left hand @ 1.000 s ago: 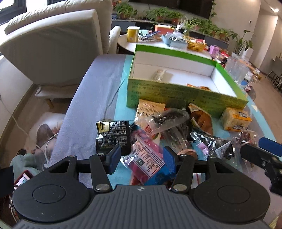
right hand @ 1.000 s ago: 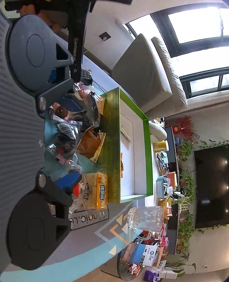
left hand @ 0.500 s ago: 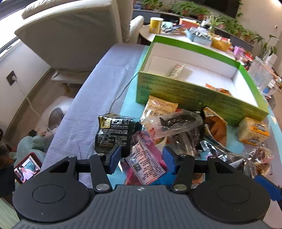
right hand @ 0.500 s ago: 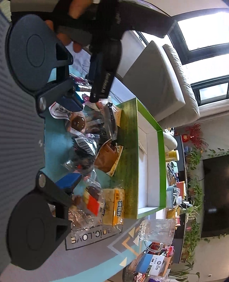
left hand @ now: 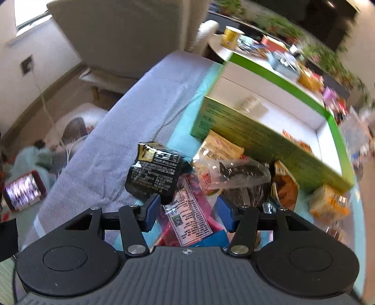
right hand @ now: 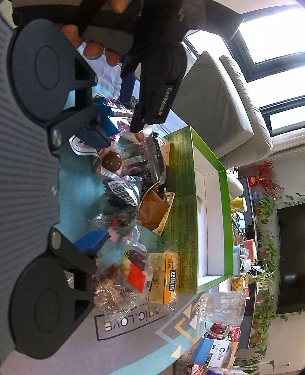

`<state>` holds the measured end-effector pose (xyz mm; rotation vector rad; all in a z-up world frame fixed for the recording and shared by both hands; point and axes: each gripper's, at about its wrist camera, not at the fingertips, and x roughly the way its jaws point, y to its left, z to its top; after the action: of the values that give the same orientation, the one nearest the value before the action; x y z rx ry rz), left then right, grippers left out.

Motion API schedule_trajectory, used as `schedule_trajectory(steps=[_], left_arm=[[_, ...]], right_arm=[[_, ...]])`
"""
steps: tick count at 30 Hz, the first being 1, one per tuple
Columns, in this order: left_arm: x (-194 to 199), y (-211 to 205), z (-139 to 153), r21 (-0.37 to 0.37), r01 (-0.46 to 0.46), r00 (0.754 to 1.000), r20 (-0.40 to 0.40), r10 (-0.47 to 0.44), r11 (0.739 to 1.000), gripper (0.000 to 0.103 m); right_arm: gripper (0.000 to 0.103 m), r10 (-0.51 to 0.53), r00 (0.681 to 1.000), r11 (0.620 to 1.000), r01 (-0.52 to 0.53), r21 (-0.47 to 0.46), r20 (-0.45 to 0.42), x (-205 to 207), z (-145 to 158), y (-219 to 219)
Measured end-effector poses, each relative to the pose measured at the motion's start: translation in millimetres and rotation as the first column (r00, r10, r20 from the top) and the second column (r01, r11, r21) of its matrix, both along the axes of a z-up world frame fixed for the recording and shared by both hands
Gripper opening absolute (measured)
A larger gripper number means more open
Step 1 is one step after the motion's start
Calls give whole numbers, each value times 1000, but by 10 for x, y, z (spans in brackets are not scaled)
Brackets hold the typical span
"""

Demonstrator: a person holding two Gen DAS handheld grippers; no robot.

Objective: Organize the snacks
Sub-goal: 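Lower the left gripper onto the pink-and-blue candy bag and grasp it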

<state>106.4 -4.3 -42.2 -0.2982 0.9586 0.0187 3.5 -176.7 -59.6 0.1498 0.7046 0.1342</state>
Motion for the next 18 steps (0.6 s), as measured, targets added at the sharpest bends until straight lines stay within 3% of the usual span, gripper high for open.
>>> schedule_trajectory(steps=[4,8,12,16,18], left_arm=[[8,17,11,-49,-62,998,4,62,997,60],[100,-72,-57,-17,-35,999,-36,34,999,65],[137,-122,-92,42,-60,997,-36,62,997,64],[104,-122,-91,60,-15,1000,-10,15,998,47],[50,-82,-40,34,3,1000,24,-4,999,32]], right_arm=[[45,-1,1000,1000,1,4,-7,20,-15,12],[45,-4,1000,1000,4,4,-12,32,-25,26],[45,-6,1000,1000,6,2,-11,36,-21,31],[45,-10,1000,1000,9,-5,-9,67,-23,42],[45,-13,1000,1000,13,-5,-7,86,-36,45]])
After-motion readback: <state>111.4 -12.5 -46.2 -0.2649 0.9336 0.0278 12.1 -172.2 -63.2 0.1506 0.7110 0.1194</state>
